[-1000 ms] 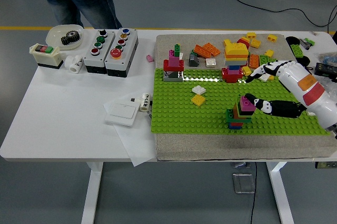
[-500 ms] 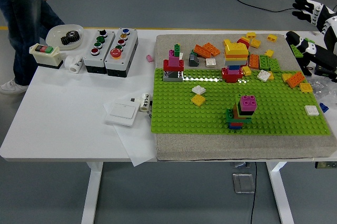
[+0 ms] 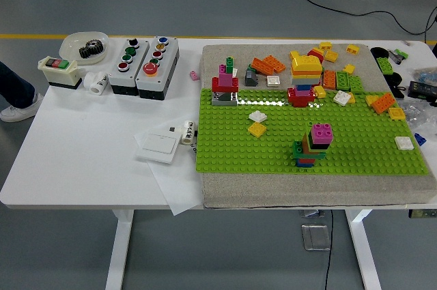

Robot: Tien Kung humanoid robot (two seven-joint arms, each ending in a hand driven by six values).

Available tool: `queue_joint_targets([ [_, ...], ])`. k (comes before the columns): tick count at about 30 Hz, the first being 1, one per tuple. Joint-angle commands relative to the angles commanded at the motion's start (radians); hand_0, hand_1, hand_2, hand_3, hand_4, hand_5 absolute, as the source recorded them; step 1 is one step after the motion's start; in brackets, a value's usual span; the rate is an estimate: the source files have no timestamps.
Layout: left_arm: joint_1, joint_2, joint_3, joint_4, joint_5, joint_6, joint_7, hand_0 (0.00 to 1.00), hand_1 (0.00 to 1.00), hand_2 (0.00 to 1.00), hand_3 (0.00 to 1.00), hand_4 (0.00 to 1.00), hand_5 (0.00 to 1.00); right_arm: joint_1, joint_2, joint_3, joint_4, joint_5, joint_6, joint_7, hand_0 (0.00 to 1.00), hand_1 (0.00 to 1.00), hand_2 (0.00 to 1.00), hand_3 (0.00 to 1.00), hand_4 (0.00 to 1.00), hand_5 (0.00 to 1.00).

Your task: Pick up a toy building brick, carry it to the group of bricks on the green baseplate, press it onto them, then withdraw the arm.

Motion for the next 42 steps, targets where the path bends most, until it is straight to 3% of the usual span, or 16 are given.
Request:
queue_joint_targets([
  [13,0.008,0.0,-0.005,0.0,0.008,-0.001,0.002,0.488,0.558,0.643,0.599,0.645,0.703,-0.013,0.01,0.004,-0.023,0.001,0.03,-0.022,0.934,0.853,0.877,0.903,0.998,0.869],
  [42,0.006,0.0,-0.002,-0.001,0.004,-0.002,-0.001,0.488,0.557,0.645,0.597,0.644,0.702,-0.014,0.012,-0.006,-0.027,0.005,0.044,-0.045,0.942,0.852,0.873,0.894,0.998,0.901],
])
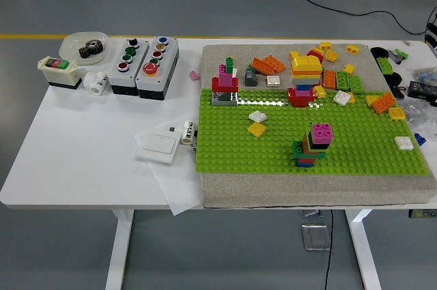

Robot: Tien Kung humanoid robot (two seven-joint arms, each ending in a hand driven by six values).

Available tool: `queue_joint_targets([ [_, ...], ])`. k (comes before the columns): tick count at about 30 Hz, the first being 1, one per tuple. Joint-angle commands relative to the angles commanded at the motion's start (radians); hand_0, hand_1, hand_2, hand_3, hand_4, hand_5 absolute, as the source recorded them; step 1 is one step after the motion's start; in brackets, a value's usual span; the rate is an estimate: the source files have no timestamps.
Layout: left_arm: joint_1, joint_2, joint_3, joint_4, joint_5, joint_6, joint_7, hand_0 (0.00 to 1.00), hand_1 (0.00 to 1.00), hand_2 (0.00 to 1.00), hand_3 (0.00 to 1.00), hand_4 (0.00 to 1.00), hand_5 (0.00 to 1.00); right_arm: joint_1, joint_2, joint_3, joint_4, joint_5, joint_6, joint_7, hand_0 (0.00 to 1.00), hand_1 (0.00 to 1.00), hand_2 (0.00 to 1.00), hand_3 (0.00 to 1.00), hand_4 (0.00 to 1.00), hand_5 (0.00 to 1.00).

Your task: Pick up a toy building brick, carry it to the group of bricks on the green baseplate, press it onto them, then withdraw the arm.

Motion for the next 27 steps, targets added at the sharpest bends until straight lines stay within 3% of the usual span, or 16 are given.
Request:
queue_joint_targets([
  [27,-0.007,0.0,0.003,0.0,-0.001,0.002,0.0,0.49,0.557,0.645,0.597,0.644,0.701,0.01,-0.004,-0.004,0.001,-0.017,0.017,-0.041,0.942,0.853,0.871,0.892,0.998,0.9],
])
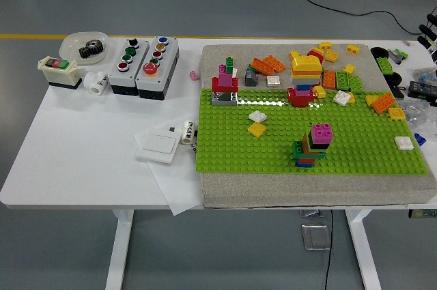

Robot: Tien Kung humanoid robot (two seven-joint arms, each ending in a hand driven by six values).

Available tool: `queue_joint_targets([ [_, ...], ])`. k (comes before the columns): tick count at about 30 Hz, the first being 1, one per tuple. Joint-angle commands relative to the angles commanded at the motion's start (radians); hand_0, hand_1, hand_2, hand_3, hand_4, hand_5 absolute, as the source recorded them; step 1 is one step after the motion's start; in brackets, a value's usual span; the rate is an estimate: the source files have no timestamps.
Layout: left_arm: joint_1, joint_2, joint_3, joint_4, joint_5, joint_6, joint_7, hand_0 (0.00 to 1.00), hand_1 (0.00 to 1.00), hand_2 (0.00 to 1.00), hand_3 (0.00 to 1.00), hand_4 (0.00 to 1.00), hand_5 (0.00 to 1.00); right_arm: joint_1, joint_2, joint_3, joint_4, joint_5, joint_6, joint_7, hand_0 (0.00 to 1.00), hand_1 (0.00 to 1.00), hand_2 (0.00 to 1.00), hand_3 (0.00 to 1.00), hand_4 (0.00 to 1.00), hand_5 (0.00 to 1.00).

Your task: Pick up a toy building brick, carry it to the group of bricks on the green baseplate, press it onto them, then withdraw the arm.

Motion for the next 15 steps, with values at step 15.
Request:
queue_joint_targets([
  [15,0.001,0.0,0.003,0.0,-0.005,0.001,-0.002,0.49,0.557,0.644,0.597,0.643,0.701,0.001,-0.003,-0.007,0.003,-0.013,0.008,-0.019,0.941,0.853,0.871,0.889,0.998,0.896],
])
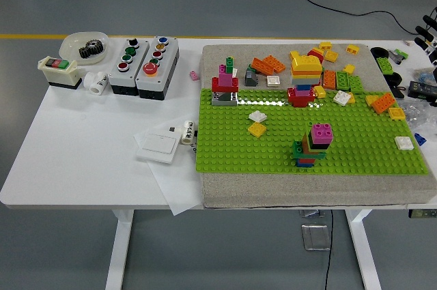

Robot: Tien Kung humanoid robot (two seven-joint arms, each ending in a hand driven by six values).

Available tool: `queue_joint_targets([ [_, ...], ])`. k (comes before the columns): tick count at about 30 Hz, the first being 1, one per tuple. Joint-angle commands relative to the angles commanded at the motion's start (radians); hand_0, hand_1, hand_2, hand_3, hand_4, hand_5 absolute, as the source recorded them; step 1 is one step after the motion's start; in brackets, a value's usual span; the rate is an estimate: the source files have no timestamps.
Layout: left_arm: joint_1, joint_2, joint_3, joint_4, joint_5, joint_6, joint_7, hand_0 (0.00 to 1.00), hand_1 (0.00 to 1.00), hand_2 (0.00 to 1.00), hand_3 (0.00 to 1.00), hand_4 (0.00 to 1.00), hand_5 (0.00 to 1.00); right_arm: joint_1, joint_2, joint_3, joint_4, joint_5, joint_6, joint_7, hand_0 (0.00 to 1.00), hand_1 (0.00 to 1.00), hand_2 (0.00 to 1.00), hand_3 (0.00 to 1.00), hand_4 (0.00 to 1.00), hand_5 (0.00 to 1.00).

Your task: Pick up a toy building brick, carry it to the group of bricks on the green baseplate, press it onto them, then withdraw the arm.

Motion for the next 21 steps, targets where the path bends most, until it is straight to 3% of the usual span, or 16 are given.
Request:
queue_joint_targets([
  [11,0.005,0.001,-0.007,0.0,0.016,-0.003,0.004,0.491,0.556,0.644,0.596,0.643,0.702,-0.006,-0.001,-0.006,0.009,-0.033,0.014,-0.021,0.939,0.853,0.865,0.883,0.998,0.896],
  [21,0.007,0.002,-0.012,-0.001,0.026,-0.004,0.007,0.491,0.555,0.643,0.596,0.641,0.7,-0.026,-0.005,-0.012,0.035,-0.153,0.015,-0.03,0.939,0.854,0.861,0.879,0.998,0.897],
])
